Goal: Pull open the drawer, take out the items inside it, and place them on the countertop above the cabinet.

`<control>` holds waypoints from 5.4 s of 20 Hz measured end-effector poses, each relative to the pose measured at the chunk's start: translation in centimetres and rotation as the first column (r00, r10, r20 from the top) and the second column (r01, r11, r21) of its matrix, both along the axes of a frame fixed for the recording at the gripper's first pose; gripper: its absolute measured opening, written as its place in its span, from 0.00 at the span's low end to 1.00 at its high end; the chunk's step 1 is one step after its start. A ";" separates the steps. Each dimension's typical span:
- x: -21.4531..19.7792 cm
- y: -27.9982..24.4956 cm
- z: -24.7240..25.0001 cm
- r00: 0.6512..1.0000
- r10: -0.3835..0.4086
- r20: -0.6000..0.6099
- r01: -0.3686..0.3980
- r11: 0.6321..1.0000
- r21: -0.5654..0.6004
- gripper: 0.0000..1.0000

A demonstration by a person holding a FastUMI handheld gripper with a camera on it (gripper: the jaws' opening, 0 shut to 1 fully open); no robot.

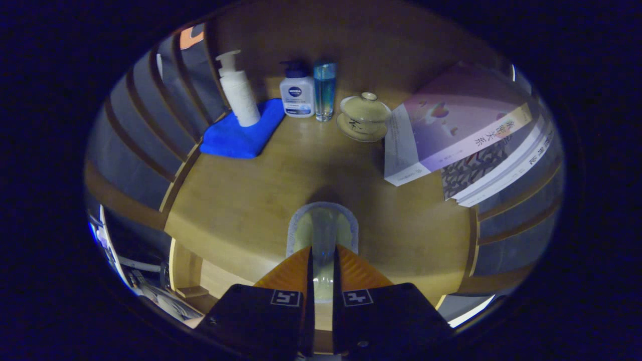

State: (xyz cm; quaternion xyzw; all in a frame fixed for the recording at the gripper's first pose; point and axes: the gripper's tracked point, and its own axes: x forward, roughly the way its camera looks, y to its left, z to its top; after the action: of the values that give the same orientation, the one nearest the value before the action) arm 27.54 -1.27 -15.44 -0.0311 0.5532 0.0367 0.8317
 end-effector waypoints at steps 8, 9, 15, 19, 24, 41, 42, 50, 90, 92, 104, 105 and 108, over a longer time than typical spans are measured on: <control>1.1 -0.9 -0.8 1.000 -0.017 -0.017 0.018 1.000 0.021 0.17; 1.3 -1.0 -0.8 1.000 -0.018 -0.013 0.018 1.000 0.019 0.18; 1.3 -1.5 -1.0 0.999 -0.028 0.016 0.027 0.999 0.041 0.33; 1.4 -2.5 -0.6 0.994 -0.050 0.100 0.045 0.998 0.051 0.55; 0.9 -3.5 2.2 0.968 -0.100 0.229 0.080 0.992 0.096 0.66; -12.9 -3.2 9.7 0.628 -0.076 0.774 0.035 0.997 0.069 1.00; -14.4 -3.1 10.2 0.597 -0.057 0.800 0.033 0.998 0.046 1.00; -25.3 -0.2 11.0 0.436 0.002 0.900 0.028 0.999 -0.016 1.00; -27.1 3.6 -14.0 0.595 -0.110 0.796 0.161 0.987 0.016 1.00; -27.3 3.9 -14.0 0.594 -0.117 0.796 0.164 0.986 0.022 1.00; -22.1 4.5 -13.3 0.586 -0.150 0.796 0.185 0.981 0.049 1.00; -21.9 4.5 -13.5 0.593 -0.154 0.790 0.188 0.981 0.051 1.00; -20.5 4.6 -13.4 0.587 -0.160 0.794 0.195 0.979 0.053 1.00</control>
State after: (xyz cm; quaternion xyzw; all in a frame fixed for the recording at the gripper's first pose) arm 7.04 3.38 -28.80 -0.0053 0.1275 -0.0748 0.9890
